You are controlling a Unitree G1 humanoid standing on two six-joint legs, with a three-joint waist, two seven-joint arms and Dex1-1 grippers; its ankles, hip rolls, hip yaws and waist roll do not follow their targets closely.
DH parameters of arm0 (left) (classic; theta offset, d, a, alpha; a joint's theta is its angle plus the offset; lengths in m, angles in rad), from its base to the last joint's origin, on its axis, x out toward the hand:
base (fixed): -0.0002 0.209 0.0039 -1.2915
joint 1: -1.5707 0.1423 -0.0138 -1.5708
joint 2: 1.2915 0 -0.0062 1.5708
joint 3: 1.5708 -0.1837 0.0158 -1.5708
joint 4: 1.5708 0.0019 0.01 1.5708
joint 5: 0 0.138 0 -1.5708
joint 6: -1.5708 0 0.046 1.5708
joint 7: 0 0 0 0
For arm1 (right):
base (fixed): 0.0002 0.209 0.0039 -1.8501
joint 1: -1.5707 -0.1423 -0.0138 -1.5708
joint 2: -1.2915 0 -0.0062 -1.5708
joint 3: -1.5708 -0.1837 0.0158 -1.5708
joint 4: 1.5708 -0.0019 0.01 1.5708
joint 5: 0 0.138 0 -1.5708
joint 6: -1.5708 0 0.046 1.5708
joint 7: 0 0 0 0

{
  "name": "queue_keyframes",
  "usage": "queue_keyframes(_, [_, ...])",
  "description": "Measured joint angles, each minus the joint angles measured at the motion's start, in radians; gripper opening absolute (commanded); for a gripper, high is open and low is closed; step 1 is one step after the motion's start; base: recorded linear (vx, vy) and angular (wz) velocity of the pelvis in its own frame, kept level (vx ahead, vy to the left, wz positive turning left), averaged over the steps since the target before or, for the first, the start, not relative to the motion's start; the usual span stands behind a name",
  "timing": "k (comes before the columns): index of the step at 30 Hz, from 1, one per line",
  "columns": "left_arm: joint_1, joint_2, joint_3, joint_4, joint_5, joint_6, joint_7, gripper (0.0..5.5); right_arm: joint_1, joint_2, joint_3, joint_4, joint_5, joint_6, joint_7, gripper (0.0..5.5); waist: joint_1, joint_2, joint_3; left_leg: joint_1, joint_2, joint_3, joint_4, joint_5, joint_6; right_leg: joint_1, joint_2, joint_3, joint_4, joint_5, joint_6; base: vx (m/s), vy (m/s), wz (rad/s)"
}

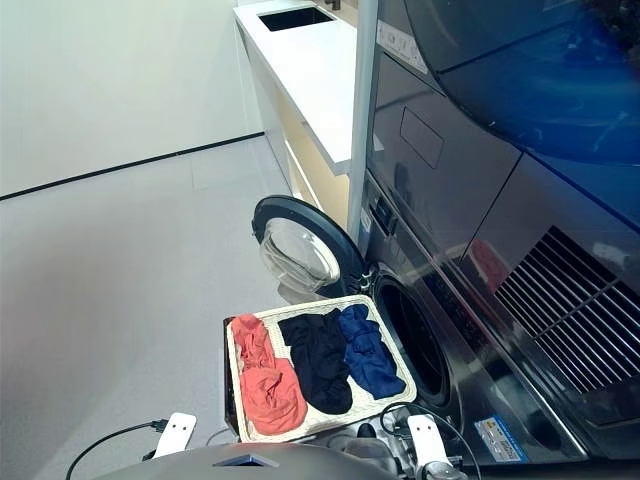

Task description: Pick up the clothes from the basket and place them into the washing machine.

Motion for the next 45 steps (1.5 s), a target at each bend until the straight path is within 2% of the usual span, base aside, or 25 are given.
queue_keyframes(10, [0.0,-0.003,0.001,-0.017,-0.005,-0.001,0.014,5.5,-0.002,-0.01,0.0,0.0,0.0,0.0,-0.001,5.5,0.001,0.002,0.014,-0.005,-0.001,0.0,0.0,0.0,0.0,-0.006,-0.001,0.0,0.0,0.0,0.001,0.0,0.0,0.0])
queue_keyframes(20, [-0.006,-0.011,0.004,-0.04,-0.078,-0.004,0.051,5.5,-0.006,-0.01,0.0,-0.008,0.0,-0.002,-0.024,5.5,0.001,0.002,0.041,-0.003,-0.004,0.0,0.0,0.0,0.001,-0.004,-0.003,-0.002,0.0,0.003,0.006,0.0,0.0,0.0])
queue_keyframes(22, [-0.01,-0.019,0.004,-0.074,-0.11,-0.006,0.07,5.5,-0.007,-0.01,-0.001,-0.042,0.001,-0.006,-0.054,5.5,-0.001,0.001,0.048,-0.005,-0.009,0.003,0.001,0.0,0.001,-0.017,-0.003,0.005,0.0,0.004,0.005,-0.095,-0.009,-0.066])
queue_keyframes(24, [-0.018,-0.03,0.001,-0.135,-0.144,-0.014,0.098,5.5,-0.006,-0.015,0.006,-0.134,0.003,-0.023,-0.088,5.5,0.0,-0.001,0.06,-0.028,-0.008,0.021,-0.001,0.004,0.006,-0.045,-0.005,0.016,0.001,0.014,0.003,-0.09,-0.008,-0.198])
queue_keyframes(27, [-0.069,-0.039,-0.031,-0.22,-0.191,-0.032,0.126,5.5,-0.033,-0.029,0.039,-0.233,0.0,-0.047,-0.128,5.5,-0.005,-0.01,0.108,-0.042,-0.018,0.024,0.0,0.013,0.012,-0.062,-0.007,0.022,0.001,0.029,0.011,-0.146,-0.012,-0.079])
queue_keyframes(30, [-0.125,-0.033,-0.047,-0.333,-0.243,-0.051,0.168,5.5,-0.041,-0.06,0.078,-0.438,-0.001,-0.051,-0.164,5.5,-0.008,-0.021,0.148,-0.094,-0.024,0.031,0.001,0.028,0.017,-0.12,-0.011,0.036,0.005,0.049,0.011,-0.138,-0.022,-0.072])
queue_keyframes(33, [-0.192,-0.023,-0.086,-0.432,-0.287,-0.06,0.226,5.5,-0.051,-0.073,0.081,-0.661,0.0,-0.061,-0.195,5.5,-0.018,-0.047,0.212,-0.139,-0.029,0.035,0.001,0.045,0.014,-0.17,-0.009,0.042,0.006,0.064,0.006,-0.072,-0.024,-0.048])
queue_keyframes(36, [-0.276,-0.031,-0.121,-0.457,-0.315,-0.069,0.269,5.5,-0.103,-0.075,0.083,-0.808,0.004,-0.09,-0.217,5.5,-0.029,-0.066,0.268,-0.175,-0.03,0.05,0.01,0.051,0.013,-0.213,-0.007,0.059,0.009,0.078,0.003,-0.061,-0.024,-0.134])
queue_keyframes(40, [-0.375,-0.04,-0.174,-0.485,-0.336,-0.068,0.306,5.5,-0.178,-0.08,0.084,-0.861,0.027,-0.106,-0.247,5.5,-0.042,-0.072,0.317,-0.215,-0.029,0.048,0.027,0.051,0.012,-0.253,-0.007,0.065,0.019,0.085,-0.002,-0.054,-0.025,-0.033])
queue_keyframes(42, [-0.414,-0.036,-0.194,-0.537,-0.343,-0.07,0.343,5.5,-0.189,-0.089,0.087,-0.935,0.041,-0.114,-0.273,5.5,-0.053,-0.071,0.324,-0.277,-0.03,0.04,0.047,0.05,0.013,-0.316,-0.01,0.065,0.045,0.078,0.005,-0.033,-0.013,0.032])
queue_keyframes(44, [-0.482,-0.035,-0.195,-0.544,-0.342,-0.07,0.374,5.5,-0.223,-0.089,0.087,-0.993,0.041,-0.121,-0.297,5.5,-0.059,-0.073,0.368,-0.31,-0.03,0.025,0.064,0.051,0.013,-0.35,-0.011,0.065,0.069,0.084,-0.003,-0.025,-0.008,0.029])
queue_keyframes(45, [-0.511,-0.037,-0.195,-0.548,-0.341,-0.07,0.386,5.5,-0.24,-0.089,0.089,-1.007,0.041,-0.13,-0.306,5.5,-0.061,-0.072,0.387,-0.316,-0.031,0.024,0.07,0.051,0.013,-0.357,-0.011,0.066,0.077,0.083,-0.005,-0.076,-0.008,-0.015])
